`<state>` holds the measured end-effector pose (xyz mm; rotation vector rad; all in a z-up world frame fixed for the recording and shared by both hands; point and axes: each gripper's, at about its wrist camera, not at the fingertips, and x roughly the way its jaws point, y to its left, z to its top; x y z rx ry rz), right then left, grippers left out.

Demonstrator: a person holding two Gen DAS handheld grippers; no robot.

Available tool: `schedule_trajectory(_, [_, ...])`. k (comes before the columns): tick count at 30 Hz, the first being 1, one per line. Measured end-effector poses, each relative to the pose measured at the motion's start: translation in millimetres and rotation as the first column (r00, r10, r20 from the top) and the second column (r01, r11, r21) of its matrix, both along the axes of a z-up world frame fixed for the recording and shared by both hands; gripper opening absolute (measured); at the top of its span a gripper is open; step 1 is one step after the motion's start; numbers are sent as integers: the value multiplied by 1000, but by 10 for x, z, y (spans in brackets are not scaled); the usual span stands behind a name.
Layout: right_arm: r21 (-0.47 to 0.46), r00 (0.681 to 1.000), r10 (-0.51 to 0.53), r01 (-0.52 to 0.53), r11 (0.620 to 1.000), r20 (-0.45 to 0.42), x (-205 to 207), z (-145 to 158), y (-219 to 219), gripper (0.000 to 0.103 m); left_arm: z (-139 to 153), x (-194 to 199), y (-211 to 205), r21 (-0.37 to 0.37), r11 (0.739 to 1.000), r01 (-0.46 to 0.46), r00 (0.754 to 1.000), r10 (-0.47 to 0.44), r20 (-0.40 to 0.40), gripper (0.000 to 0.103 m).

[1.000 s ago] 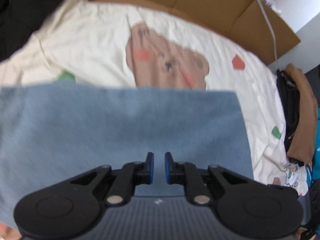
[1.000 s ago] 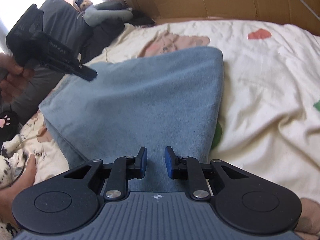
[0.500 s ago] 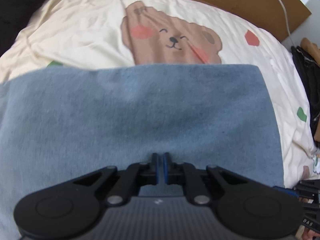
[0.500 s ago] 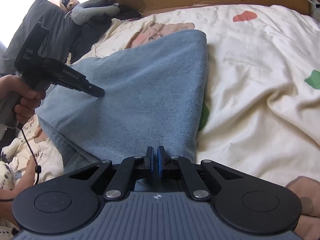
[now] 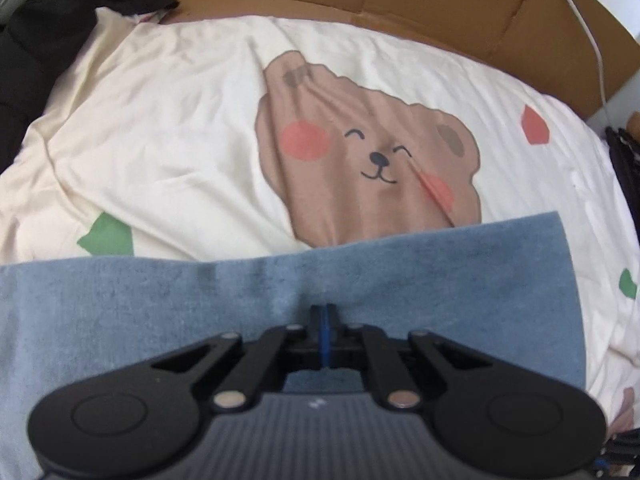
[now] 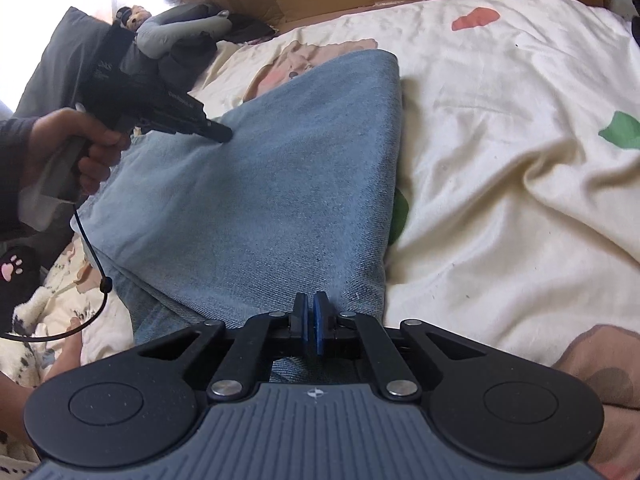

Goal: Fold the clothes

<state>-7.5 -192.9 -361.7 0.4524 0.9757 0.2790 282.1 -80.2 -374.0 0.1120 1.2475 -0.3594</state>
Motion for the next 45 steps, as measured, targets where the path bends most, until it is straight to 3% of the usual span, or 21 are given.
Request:
schedule_trajectory(3, [23,1000,-16,16,1000,-4,-28,8,-37,7,22,-6,-4,18,999,31,1000,-31,7,3])
schedule_trajectory(7, [48,996,-82,80,996,36,-104,135,-164,7,60,-14,92,32,999,-7,1000,7,0,3])
schedule_trajectory(10, [53,991,-128,126,991,47,-78,208,-247,7,65,24,42,60,998,36,999,-36,6,3])
schedule_trajectory(15, [54,996,-90,90,994,2,40,63,-190,8,167,78,-83,64,997,41,999,-43,23,4])
schedule_trajectory(18, [51,997,-70,71,996,-23,-23,13,-150,10,335,-4,-243,11,997,72,996,-72,56,17])
schedule_trajectory(25, [75,998,-68,69,995,-18,-86,68,-213,11,427,-205,-851,-74,988,136,990,-133,46,17])
schedule_trajectory(32, [121,996,-85,87,989,-19,-55,-15,-245,11,252,-284,-1451,-122,983,138,990,-139,4,18])
schedule_trajectory(35, [137,995,-95,97,986,-22,-47,-64,-234,11,115,-279,-1666,-102,982,162,986,-165,-21,18])
schedule_trajectory(37, [132,996,-90,92,987,-22,-38,-62,-231,11,16,-223,-1734,-84,987,137,989,-141,-43,17])
schedule_trajectory(40, [154,992,-118,123,980,-40,-33,-83,-240,11,-72,-115,-1756,-117,990,82,994,-90,-59,17])
schedule_trajectory(45, [163,992,-118,123,979,-38,-30,-124,-256,11,-158,-30,-1829,-117,989,86,994,-93,-55,17])
